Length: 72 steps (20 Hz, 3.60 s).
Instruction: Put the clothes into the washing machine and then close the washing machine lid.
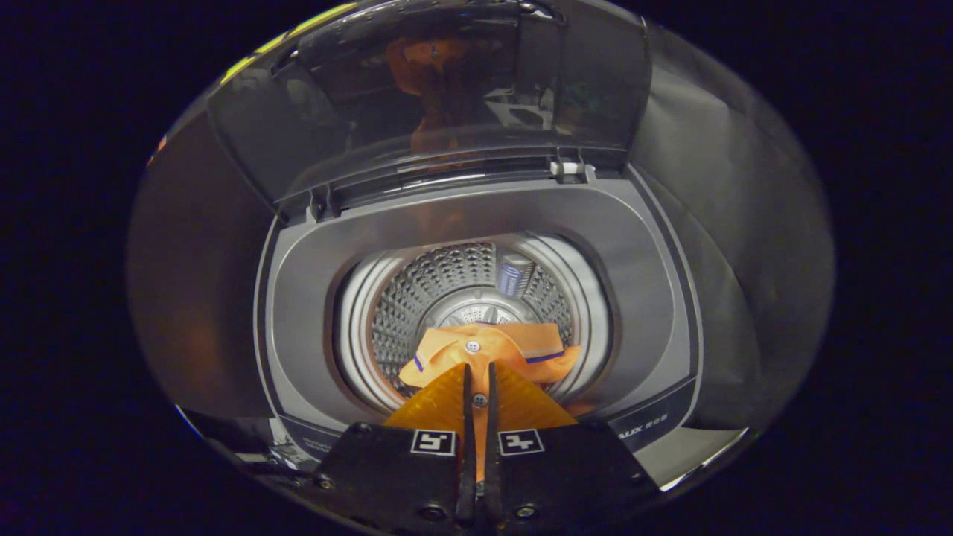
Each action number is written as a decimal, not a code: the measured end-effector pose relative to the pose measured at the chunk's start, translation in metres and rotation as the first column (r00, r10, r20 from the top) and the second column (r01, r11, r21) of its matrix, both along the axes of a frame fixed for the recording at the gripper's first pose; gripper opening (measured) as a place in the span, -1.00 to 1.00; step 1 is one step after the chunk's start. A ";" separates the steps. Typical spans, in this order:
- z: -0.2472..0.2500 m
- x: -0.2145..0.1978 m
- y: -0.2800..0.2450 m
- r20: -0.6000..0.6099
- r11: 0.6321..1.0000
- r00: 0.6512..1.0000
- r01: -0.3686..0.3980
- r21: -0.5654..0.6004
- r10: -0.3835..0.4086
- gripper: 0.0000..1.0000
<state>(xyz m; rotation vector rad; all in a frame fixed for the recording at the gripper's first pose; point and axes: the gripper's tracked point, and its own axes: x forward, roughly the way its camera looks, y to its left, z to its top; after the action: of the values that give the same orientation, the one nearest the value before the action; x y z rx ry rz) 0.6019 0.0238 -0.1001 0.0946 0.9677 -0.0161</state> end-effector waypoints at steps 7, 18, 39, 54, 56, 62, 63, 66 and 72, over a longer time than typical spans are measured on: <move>0.015 0.005 0.002 0.072 1.000 0.997 0.004 0.024 -0.006 -0.13; 0.066 0.003 0.011 0.301 0.987 0.944 -0.105 -0.121 0.137 -0.06; 0.260 0.032 0.029 0.636 0.968 0.733 -0.132 -0.214 0.241 -0.06; 0.334 0.122 0.026 0.682 0.989 0.717 -0.090 -0.117 0.146 -0.06; 0.328 0.135 0.025 0.669 0.992 0.732 -0.085 -0.095 0.126 -0.06; 0.306 0.154 0.026 0.629 0.996 0.772 -0.073 -0.060 0.094 -0.06; 0.299 0.155 0.026 0.614 0.995 0.783 -0.073 -0.066 0.098 -0.06; 0.292 0.159 0.025 0.629 0.993 0.769 -0.073 -0.093 0.115 -0.05; 0.293 0.161 0.025 0.703 0.994 0.703 -0.090 -0.064 0.109 0.07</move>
<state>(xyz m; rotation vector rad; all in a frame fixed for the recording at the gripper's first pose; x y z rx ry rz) 0.7631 0.0485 0.1932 0.0175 0.1885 0.1043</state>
